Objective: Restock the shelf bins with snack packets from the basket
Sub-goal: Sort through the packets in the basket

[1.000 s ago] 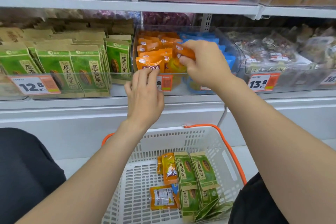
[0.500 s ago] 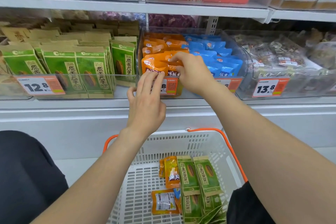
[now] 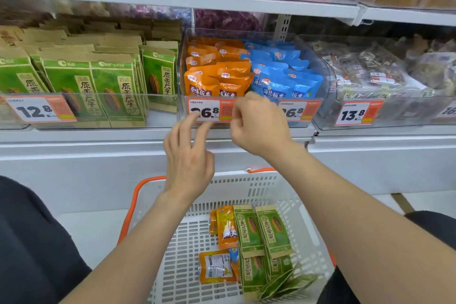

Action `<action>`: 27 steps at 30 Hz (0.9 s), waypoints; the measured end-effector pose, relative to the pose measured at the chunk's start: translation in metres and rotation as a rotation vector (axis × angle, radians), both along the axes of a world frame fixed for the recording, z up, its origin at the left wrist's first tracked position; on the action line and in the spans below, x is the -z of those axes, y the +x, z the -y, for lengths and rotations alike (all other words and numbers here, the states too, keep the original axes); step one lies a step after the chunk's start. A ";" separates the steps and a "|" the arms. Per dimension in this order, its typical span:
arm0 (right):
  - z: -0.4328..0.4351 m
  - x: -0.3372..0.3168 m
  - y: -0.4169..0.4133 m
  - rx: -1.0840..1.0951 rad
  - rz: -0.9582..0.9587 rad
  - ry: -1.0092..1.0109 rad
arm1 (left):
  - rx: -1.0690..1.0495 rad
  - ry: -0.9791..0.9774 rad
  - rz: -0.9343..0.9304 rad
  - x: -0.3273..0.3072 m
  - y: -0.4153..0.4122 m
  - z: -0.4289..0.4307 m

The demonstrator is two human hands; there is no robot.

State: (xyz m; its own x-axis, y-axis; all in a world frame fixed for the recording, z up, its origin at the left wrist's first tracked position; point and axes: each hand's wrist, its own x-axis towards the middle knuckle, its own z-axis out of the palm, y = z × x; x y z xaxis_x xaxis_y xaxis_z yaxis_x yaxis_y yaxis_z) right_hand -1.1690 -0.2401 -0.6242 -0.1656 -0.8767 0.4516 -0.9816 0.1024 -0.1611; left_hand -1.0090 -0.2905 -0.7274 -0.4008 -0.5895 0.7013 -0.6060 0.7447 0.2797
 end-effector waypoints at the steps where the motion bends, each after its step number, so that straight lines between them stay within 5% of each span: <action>1: -0.005 0.008 0.002 -0.010 -0.009 0.114 | 0.008 0.013 0.019 0.012 0.003 -0.001; 6: -0.031 0.058 0.011 -0.066 -0.050 0.695 | 0.170 0.370 0.316 0.071 0.016 -0.005; 11: -0.057 0.105 0.018 -0.153 -0.149 0.982 | 0.262 0.761 0.657 0.116 0.020 -0.025; 20: -0.067 0.131 0.022 -0.179 -0.147 1.105 | 0.216 1.228 1.016 0.190 0.025 -0.048; 27: -0.062 0.138 0.018 -0.193 -0.138 1.115 | 0.066 1.526 0.970 0.208 0.021 -0.071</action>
